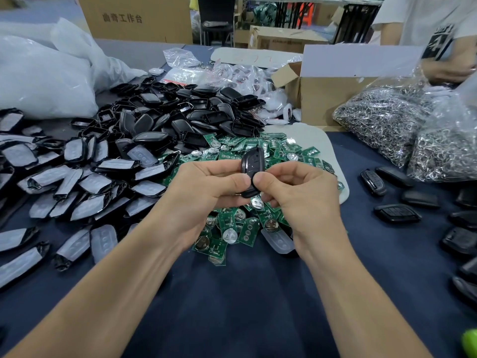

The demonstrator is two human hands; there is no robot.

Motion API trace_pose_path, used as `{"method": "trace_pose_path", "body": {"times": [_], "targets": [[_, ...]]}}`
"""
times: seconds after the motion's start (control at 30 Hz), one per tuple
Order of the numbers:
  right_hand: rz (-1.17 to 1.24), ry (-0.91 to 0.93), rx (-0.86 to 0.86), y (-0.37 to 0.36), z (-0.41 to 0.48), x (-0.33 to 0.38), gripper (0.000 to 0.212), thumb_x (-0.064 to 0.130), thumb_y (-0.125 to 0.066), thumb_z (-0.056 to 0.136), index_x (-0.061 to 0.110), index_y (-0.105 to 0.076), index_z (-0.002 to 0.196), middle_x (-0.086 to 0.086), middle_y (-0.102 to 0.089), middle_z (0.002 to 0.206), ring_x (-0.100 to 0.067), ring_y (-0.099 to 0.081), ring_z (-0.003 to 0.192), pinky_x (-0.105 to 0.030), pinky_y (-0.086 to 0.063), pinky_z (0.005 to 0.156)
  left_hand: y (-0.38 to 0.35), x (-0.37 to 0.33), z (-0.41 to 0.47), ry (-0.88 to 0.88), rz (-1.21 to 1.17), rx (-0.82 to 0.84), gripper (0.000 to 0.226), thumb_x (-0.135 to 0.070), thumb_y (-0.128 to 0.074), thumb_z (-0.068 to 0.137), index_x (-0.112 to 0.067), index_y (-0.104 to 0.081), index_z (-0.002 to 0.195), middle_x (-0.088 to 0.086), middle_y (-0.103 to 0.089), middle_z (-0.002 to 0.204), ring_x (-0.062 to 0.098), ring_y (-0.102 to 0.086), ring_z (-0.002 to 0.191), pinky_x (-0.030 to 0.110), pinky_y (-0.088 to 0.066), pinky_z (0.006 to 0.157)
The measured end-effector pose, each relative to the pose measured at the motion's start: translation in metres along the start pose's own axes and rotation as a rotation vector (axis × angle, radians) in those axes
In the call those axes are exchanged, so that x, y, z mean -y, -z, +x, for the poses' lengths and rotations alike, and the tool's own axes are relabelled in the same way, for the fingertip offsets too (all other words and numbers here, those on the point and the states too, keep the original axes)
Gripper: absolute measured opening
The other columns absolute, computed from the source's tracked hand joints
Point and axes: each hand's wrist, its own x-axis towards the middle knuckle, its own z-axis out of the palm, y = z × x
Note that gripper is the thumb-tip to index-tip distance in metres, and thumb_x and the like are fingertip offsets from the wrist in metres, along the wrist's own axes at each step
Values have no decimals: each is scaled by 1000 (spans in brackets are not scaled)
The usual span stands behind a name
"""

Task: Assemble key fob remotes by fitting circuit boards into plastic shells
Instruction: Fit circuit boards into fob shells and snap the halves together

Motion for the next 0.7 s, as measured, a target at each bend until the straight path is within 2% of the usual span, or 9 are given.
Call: {"method": "trace_pose_path", "body": {"times": [0.13,0.27,0.33,0.43,0.53,0.6,0.7], "targets": [[64,-17,81,0,-1,2,11,4,-85,80,12,-79,86,-5,-75,69,-13,-63,56,-21,-50,55,2,-1,0,-14,2,45,26,-9,-74,82,-18,-84,104,10,-80,104,23,-78,94,22,-60,72],[-17,48,25,-1,-2,2,16,4,-87,76,17,-80,84,-3,-77,72,-10,-67,60,-23,-54,61,2,-1,-1,-96,145,21,29,-2,-75,88,-24,-84,104,4,-81,100,20,-78,96,25,-61,77],[-61,76,13,-1,-1,1,17,6,-88,74,19,-80,80,-2,-77,72,-14,-70,62,-29,-58,63,-1,-1,-3,-172,197,-15,30,0,-76,88,-24,-83,105,1,-82,98,16,-78,94,23,-60,78],[-122,136,38,-2,-3,1,18,6,-87,74,22,-81,80,-1,-77,72,-24,-73,68,-36,-62,67,-3,-2,-4,-237,138,-102,35,3,-76,87,-28,-82,100,0,-82,95,13,-78,88,21,-60,74],[-58,112,74,-3,-4,1,18,6,-86,75,22,-82,81,-2,-77,72,-14,-69,62,-27,-55,60,-1,-5,-2,-204,119,-122,30,-3,-79,84,-31,-84,92,1,-82,93,16,-79,88,28,-63,75],[-64,116,76,-3,-5,2,18,6,-86,76,23,-82,80,0,-77,71,-8,-67,60,-20,-51,59,0,-6,-2,-162,70,-131,22,-8,-80,81,-24,-84,94,3,-82,92,16,-78,84,25,-61,70],[-187,168,-4,-6,-8,3,21,10,-86,78,30,-81,83,12,-77,74,-4,-73,68,-20,-57,64,-2,-3,0,-120,19,-191,19,-9,-82,78,-20,-81,93,3,-81,89,15,-78,79,23,-61,66]]}}
